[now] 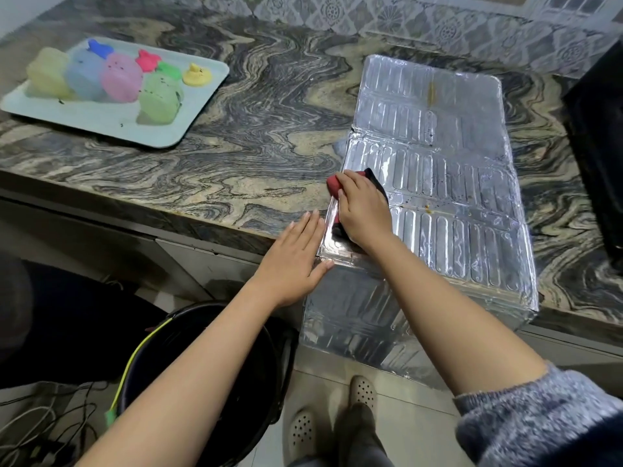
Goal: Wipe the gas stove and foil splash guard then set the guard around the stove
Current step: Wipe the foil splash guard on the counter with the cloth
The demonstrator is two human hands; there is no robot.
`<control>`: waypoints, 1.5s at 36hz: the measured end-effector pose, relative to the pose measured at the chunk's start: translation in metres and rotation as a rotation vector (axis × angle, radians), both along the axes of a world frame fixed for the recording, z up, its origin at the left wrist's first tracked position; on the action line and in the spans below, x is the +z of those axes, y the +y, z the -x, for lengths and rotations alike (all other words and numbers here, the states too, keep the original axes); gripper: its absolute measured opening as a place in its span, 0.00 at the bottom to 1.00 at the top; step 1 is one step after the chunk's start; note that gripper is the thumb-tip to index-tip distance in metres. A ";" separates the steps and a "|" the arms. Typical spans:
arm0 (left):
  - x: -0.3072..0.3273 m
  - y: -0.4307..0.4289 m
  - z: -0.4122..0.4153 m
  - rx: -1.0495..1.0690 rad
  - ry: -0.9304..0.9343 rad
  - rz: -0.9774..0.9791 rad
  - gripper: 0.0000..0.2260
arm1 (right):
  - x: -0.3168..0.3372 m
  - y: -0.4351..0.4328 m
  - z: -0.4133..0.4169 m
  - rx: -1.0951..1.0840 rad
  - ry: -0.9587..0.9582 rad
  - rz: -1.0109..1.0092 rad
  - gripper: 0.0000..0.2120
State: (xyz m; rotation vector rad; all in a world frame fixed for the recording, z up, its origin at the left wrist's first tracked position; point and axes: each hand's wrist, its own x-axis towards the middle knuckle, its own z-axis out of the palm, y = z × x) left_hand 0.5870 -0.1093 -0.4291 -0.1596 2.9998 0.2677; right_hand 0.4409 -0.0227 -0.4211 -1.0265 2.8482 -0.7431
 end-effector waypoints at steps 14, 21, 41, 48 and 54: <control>0.000 0.006 0.000 0.051 -0.009 0.013 0.31 | 0.008 0.066 0.028 -0.140 -0.028 -0.038 0.20; 0.008 0.007 0.000 0.048 -0.030 -0.028 0.30 | 0.010 0.106 0.036 -0.217 -0.037 -0.033 0.20; 0.012 0.074 0.100 0.043 0.060 -0.184 0.28 | 0.004 0.136 0.046 -0.245 -0.026 -0.046 0.20; 0.001 0.077 0.102 0.080 0.067 -0.117 0.27 | 0.005 0.158 0.048 -0.219 -0.041 -0.038 0.20; -0.001 0.075 0.101 0.073 0.075 -0.108 0.28 | 0.001 0.206 0.053 -0.344 -0.047 -0.030 0.21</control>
